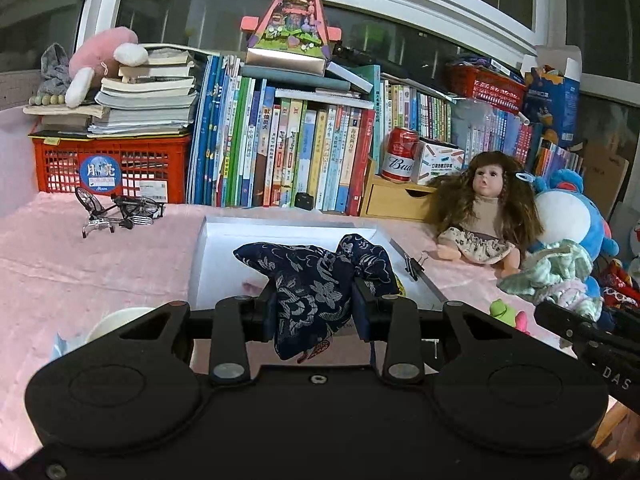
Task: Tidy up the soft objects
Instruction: 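Carry the pouch and plaid cloth into the white tray while both tools open to release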
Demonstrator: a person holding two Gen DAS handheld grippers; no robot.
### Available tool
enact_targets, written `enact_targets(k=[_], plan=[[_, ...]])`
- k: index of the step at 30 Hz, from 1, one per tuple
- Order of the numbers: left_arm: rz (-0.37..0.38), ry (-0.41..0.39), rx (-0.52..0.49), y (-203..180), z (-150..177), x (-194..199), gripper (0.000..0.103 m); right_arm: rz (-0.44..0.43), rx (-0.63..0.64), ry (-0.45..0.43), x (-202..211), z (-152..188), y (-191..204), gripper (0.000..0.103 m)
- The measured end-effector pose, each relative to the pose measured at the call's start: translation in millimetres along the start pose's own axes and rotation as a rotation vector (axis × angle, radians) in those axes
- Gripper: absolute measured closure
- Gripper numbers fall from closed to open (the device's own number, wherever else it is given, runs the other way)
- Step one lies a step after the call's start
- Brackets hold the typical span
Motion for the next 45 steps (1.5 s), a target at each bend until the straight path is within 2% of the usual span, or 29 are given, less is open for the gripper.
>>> enact_targets(k=[13, 18, 23, 31, 36, 45], plan=[[-0.021, 0.030, -0.004, 22, -32, -18, 0.069, -0.065, -0.020, 0.010, -35, -41, 10, 0.064], [-0.022, 0.068, 0.022, 36, -51, -29, 0.069, -0.102, -0.042, 0.046, -55, -57, 15, 0.064], [-0.009, 0.129, 0.043, 50, -71, -49, 0.069, -0.147, -0.071, 0.127, -84, -73, 22, 0.064], [-0.006, 0.277, 0.130, 77, -92, -103, 0.069, -0.202, -0.095, 0.269, -141, -86, 44, 0.063], [-0.055, 0.336, 0.115, 82, -98, -149, 0.069, -0.176, -0.094, 0.406, -189, -80, 48, 0.063], [-0.124, 0.463, 0.069, 81, -75, -219, 0.069, -0.104, -0.076, 0.540, -253, -57, 47, 0.063]])
Point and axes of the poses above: each gripper's, at about its wrist camera, not at the fingertips, and x roughly against the way its jaws point, y to its left, z to its underside, the point moved 5 cm from there along -x, roughly the way its jaws point, and after that the axes turned 1 degree about -y, right-handed, at the moved point
